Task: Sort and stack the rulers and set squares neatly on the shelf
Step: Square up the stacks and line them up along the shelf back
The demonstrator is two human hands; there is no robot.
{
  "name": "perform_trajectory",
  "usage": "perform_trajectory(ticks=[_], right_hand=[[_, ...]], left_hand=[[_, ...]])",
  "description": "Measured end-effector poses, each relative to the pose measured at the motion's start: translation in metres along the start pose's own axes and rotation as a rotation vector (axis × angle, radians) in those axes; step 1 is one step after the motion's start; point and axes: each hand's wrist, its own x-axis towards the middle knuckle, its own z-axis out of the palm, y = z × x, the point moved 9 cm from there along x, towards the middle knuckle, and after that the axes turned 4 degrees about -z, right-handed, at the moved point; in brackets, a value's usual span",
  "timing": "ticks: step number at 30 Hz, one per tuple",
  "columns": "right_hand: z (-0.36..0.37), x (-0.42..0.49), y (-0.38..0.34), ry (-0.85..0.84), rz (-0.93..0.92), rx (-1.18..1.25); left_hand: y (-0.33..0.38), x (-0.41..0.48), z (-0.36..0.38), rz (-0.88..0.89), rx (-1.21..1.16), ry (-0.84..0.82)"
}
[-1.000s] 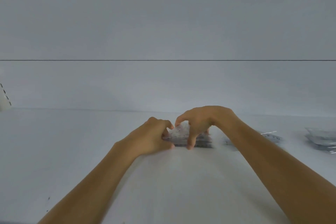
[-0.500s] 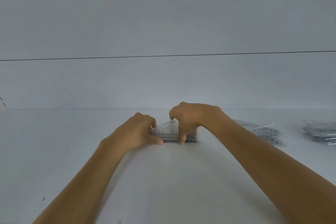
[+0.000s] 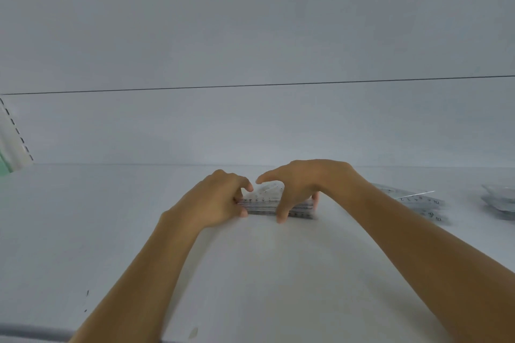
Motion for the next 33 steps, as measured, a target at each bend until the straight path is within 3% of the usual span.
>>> perform_trajectory(ticks=[33], right_hand=[[0.0,0.006,0.01,0.069,-0.093,-0.021]], left_hand=[[0.003,0.004,0.012,0.02,-0.1,0.015]])
